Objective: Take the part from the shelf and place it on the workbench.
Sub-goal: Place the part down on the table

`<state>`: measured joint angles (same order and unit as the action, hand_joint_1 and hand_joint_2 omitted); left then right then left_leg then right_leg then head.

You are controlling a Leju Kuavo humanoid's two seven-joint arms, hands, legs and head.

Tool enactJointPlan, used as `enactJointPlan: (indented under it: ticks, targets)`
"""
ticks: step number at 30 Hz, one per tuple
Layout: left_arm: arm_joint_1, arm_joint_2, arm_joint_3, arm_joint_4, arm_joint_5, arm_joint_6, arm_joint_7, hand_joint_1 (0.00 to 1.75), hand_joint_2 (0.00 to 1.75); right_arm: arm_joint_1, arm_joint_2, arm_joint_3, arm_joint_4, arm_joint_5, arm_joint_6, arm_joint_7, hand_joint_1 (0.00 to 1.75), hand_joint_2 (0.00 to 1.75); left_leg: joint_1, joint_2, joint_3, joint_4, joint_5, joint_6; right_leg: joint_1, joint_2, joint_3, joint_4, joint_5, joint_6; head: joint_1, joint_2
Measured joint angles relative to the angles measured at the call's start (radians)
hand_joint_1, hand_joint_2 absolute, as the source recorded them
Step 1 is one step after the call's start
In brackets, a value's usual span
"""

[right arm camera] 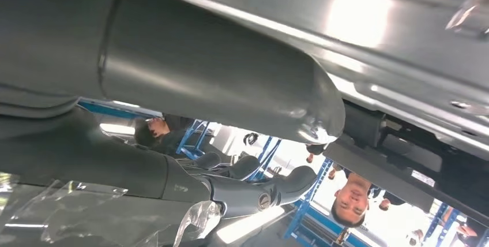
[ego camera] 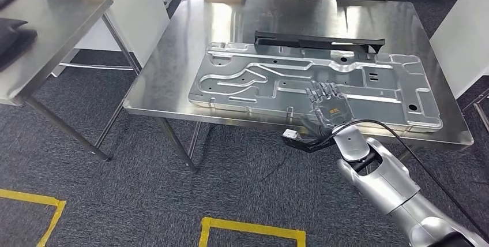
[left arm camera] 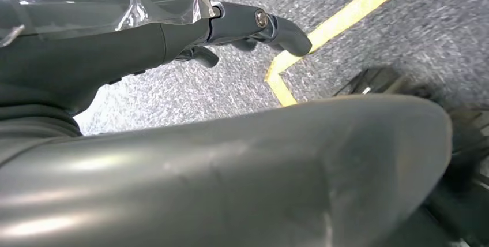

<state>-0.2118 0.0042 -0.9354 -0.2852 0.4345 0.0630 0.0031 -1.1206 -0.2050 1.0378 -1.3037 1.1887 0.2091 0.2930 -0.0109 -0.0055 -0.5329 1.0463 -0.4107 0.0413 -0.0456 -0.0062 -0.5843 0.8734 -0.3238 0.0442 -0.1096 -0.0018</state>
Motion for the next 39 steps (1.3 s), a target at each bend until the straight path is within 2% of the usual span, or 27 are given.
enactJointPlan:
  ticks: [2,3,5,8,9,11,12,13,14,16,18,19,21,22,24,25,26,27,28,29,30,32,34,35,37,38,39]
  targets:
    - [-0.007,0.0,0.001,0.0,0.002,0.001,-0.001,0.0,0.0,-0.003,0.0,-0.003,0.0,-0.023,-0.002,0.011,0.0,0.0,-0.01,-0.001,0.118,-0.163,-0.02,0.016,-0.003,-0.002,-0.01,-0.005,0.024,0.011,0.0,0.0]
    - [-0.01,0.0,0.001,0.0,0.004,0.003,-0.001,0.0,0.0,-0.001,0.0,-0.006,0.0,-0.041,-0.005,0.022,0.0,0.0,-0.015,-0.002,0.146,-0.206,-0.029,0.021,-0.004,-0.004,-0.014,-0.009,0.036,0.018,0.0,0.0]
    - [-0.013,0.0,0.002,0.0,0.007,0.006,-0.002,0.0,0.0,0.002,0.0,-0.01,0.0,-0.068,-0.011,0.038,0.0,0.0,-0.019,-0.004,0.149,-0.222,-0.029,0.023,-0.006,-0.005,-0.021,-0.015,0.053,0.026,0.0,0.0]
    - [-0.01,0.0,0.003,0.0,0.012,0.009,-0.002,0.0,0.0,0.019,-0.005,-0.02,-0.002,-0.099,-0.024,0.056,0.0,0.0,-0.017,-0.002,0.143,-0.225,-0.017,0.025,-0.005,-0.005,-0.024,-0.019,0.055,0.029,0.0,0.0]
    - [-0.004,-0.001,0.004,0.0,0.021,0.014,-0.004,0.0,0.0,0.067,-0.016,-0.044,-0.012,-0.164,-0.058,0.087,0.0,0.0,-0.015,0.0,0.13,-0.228,-0.002,0.033,-0.002,-0.003,-0.042,0.029,0.006,0.03,0.0,0.0]
    - [0.015,-0.003,0.008,0.0,0.046,0.029,-0.01,0.0,0.0,0.225,-0.051,-0.121,-0.043,-0.346,-0.166,0.153,0.0,0.0,-0.015,0.001,0.09,-0.231,0.038,0.05,0.006,0.001,-0.096,0.211,-0.121,0.031,0.0,0.0]
    - [0.025,-0.003,0.01,0.0,0.057,0.037,-0.013,0.0,0.0,0.317,-0.068,-0.164,-0.059,-0.439,-0.224,0.175,0.0,0.0,-0.02,0.0,0.065,-0.224,0.054,0.058,0.011,0.003,-0.118,0.312,-0.17,0.03,0.0,0.0]
    - [0.033,-0.003,0.014,0.0,0.066,0.044,-0.016,0.0,0.0,0.393,-0.079,-0.197,-0.067,-0.507,-0.266,0.179,0.0,0.0,-0.023,-0.001,0.047,-0.219,0.065,0.059,0.014,0.004,-0.116,0.356,-0.163,0.03,0.0,0.0]
    - [0.039,-0.003,0.018,0.0,0.073,0.051,-0.019,0.0,0.0,0.462,-0.086,-0.227,-0.07,-0.573,-0.303,0.175,0.0,0.0,-0.024,-0.001,0.03,-0.213,0.073,0.059,0.016,0.005,-0.091,0.349,-0.134,0.028,0.0,0.0]
    - [0.049,-0.003,0.027,0.0,0.088,0.066,-0.025,0.0,0.0,0.596,-0.091,-0.289,-0.059,-0.716,-0.386,0.134,0.0,0.0,-0.027,-0.002,0.002,-0.202,0.087,0.054,0.019,0.005,0.014,0.235,-0.1,0.023,0.0,0.0]
    - [0.056,-0.003,0.031,0.0,0.106,0.082,-0.028,0.0,0.0,0.71,-0.09,-0.34,-0.01,-0.865,-0.467,0.063,0.0,0.0,-0.032,-0.001,-0.014,-0.194,0.101,0.046,0.023,0.003,0.131,0.076,-0.118,0.015,-0.001,0.0]
    - [0.059,-0.003,0.032,0.0,0.116,0.091,-0.029,0.0,0.0,0.757,-0.088,-0.359,0.036,-0.95,-0.493,0.026,0.0,0.0,-0.035,0.0,-0.02,-0.192,0.11,0.042,0.027,0.002,0.164,0.025,-0.129,0.013,-0.001,0.0]
    - [0.063,-0.001,0.035,0.001,0.138,0.107,-0.031,0.0,0.0,0.84,-0.072,-0.39,0.176,-1.137,-0.512,-0.062,0.0,0.0,-0.036,-0.001,-0.034,-0.188,0.119,0.035,0.024,-0.004,0.165,-0.008,-0.13,0.007,-0.001,0.0]
    - [0.066,0.0,0.036,0.001,0.148,0.115,-0.032,0.0,0.0,0.875,-0.062,-0.403,0.259,-1.221,-0.505,-0.104,0.0,0.0,-0.035,-0.001,-0.045,-0.172,0.099,0.028,0.02,-0.008,0.157,-0.009,-0.124,0.002,-0.002,0.0]
    - [0.073,0.001,0.037,0.001,0.165,0.134,-0.038,0.0,0.0,0.938,-0.039,-0.432,0.421,-1.357,-0.472,-0.115,0.0,0.0,-0.023,-0.001,-0.078,-0.075,-0.001,0.006,0.013,-0.017,0.135,-0.011,-0.107,-0.01,-0.002,0.0]
    - [0.078,-0.001,0.038,0.001,0.172,0.146,-0.043,0.0,0.0,0.964,-0.026,-0.451,0.492,-1.413,-0.455,-0.071,0.0,0.44,-0.015,-0.001,-0.098,0.002,-0.062,-0.007,0.012,-0.021,0.122,-0.01,-0.099,-0.014,-0.002,0.0]
    - [0.082,-0.002,0.038,0.001,0.179,0.158,-0.047,0.0,0.0,0.985,-0.012,-0.47,0.556,-1.456,-0.443,-0.01,0.0,0.87,-0.007,0.0,-0.113,0.078,-0.105,-0.016,0.012,-0.024,0.108,-0.008,-0.091,-0.016,-0.002,0.0]
    - [0.087,-0.003,0.037,0.001,0.185,0.168,-0.05,0.0,0.0,1.001,0.002,-0.49,0.61,-1.486,-0.439,0.044,0.0,1.31,-0.001,0.0,-0.12,0.134,-0.121,-0.021,0.012,-0.028,0.094,-0.006,-0.083,-0.015,-0.002,0.0]
    - [0.091,-0.005,0.037,0.001,0.191,0.175,-0.053,0.0,0.0,1.012,0.015,-0.51,0.661,-1.504,-0.438,0.079,0.0,1.75,0.004,0.0,-0.113,0.162,-0.109,-0.024,0.012,-0.029,0.08,-0.004,-0.075,-0.014,-0.002,0.0]
    - [0.094,-0.006,0.037,0.001,0.197,0.18,-0.054,0.0,0.0,1.018,0.027,-0.528,0.705,-1.513,-0.439,0.091,0.0,1.75,0.006,0.0,-0.089,0.152,-0.077,-0.024,0.012,-0.028,0.065,-0.003,-0.064,-0.012,-0.002,0.0]
    - [0.096,-0.006,0.037,0.001,0.204,0.182,-0.056,0.0,0.0,1.022,0.037,-0.545,0.743,-1.52,-0.44,0.087,0.0,1.75,0.007,0.0,-0.049,0.108,-0.044,-0.021,0.012,-0.026,0.053,-0.003,-0.054,-0.011,-0.002,0.0]
    - [0.093,-0.007,0.037,0.001,0.211,0.176,-0.057,0.0,0.0,1.023,0.056,-0.573,0.804,-1.529,-0.44,0.059,0.0,0.87,0.001,0.001,0.075,-0.058,-0.022,-0.004,0.011,-0.018,0.037,-0.003,-0.033,-0.005,-0.002,0.0]
    - [0.083,-0.005,0.037,0.001,0.213,0.154,-0.05,0.0,0.0,1.023,0.07,-0.592,0.848,-1.529,-0.436,0.003,0.0,0.0,-0.008,0.001,0.168,-0.203,-0.05,0.015,0.009,-0.013,0.031,-0.005,-0.015,0.007,-0.002,0.0]
    - [0.078,-0.003,0.036,0.001,0.213,0.141,-0.045,0.0,0.0,1.024,0.076,-0.6,0.867,-1.525,-0.433,-0.036,0.0,0.0,-0.012,0.001,0.184,-0.237,-0.058,0.022,0.009,-0.013,0.03,-0.008,-0.007,0.014,-0.002,0.0]
    - [0.072,0.0,0.033,0.001,0.217,0.123,-0.04,0.0,0.0,1.026,0.083,-0.61,0.9,-1.517,-0.429,-0.12,0.0,0.0,-0.011,0.002,0.177,-0.252,-0.045,0.034,0.007,-0.012,0.021,-0.001,-0.005,0.026,-0.002,0.0]
    - [0.072,0.002,0.031,0.002,0.219,0.118,-0.039,0.0,0.0,1.026,0.087,-0.613,0.912,-1.515,-0.429,-0.156,0.0,0.0,-0.01,0.003,0.171,-0.255,-0.033,0.04,0.007,-0.009,0.008,0.025,-0.028,0.029,-0.002,0.0]
    - [0.072,0.003,0.029,0.002,0.221,0.116,-0.039,0.0,0.0,1.027,0.089,-0.616,0.923,-1.513,-0.429,-0.184,0.0,0.0,-0.009,0.005,0.163,-0.257,-0.021,0.044,0.008,-0.006,-0.013,0.077,-0.068,0.029,-0.001,0.0]
